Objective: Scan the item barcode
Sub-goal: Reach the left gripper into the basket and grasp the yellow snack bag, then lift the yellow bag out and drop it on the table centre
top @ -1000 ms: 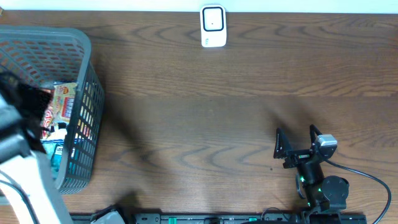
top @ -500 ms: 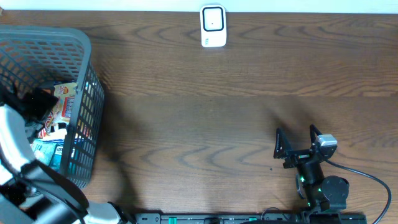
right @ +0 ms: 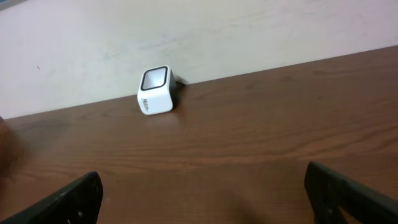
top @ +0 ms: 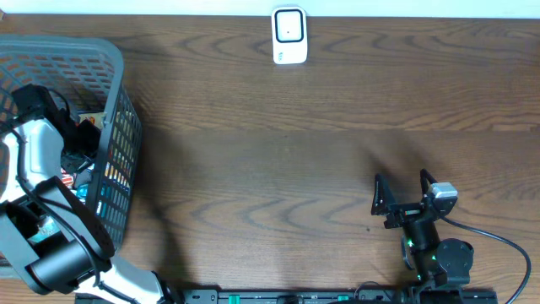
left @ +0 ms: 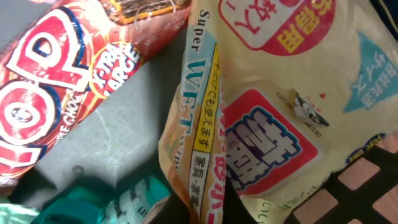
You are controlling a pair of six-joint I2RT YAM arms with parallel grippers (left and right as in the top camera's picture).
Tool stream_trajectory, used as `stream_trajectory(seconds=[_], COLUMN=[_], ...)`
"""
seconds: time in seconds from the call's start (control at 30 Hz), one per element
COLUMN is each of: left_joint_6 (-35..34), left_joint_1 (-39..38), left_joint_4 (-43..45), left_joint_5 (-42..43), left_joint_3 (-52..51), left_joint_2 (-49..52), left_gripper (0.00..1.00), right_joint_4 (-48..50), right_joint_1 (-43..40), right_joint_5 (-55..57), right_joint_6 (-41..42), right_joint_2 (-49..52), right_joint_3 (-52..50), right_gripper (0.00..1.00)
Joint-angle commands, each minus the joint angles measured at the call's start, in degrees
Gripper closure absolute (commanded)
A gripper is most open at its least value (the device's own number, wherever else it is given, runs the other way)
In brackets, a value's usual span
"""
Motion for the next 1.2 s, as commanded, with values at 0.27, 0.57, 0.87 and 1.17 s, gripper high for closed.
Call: stream_trajectory(seconds=[0.27,0.57,0.87,1.17], left_joint_6=[-2.91,-13.9,-13.42,-9.7], left_joint_1=[1.29,0.87,-14.45,-42.58], left_joint_4=[-3.76,-2.01,-0.48,0.42], left_joint_5=[-7.39,-3.89,13.07,3.54], left_joint_3=[6.29,9.14,9.01,5.9], left_joint_2=[-17.25,-37.13,-44.98,-34.99], left_gripper=[0.93,0.93,0.93,0.93], right_joint_4=[-0.2,-0.2,-0.2,-0.2], right_joint_1=[0.61,0.61,0.61,0.61], right_joint_5=[0.24,0.24,0.24,0.24], right_joint_6=[0.24,0.26,0.24,0.26], right_joint_2=[-0.24,-0.24,-0.24,-0.24], right_joint_3=[-0.09,-0.09,-0.09,-0.09], right_gripper=[0.01,0.01,0.01,0.01])
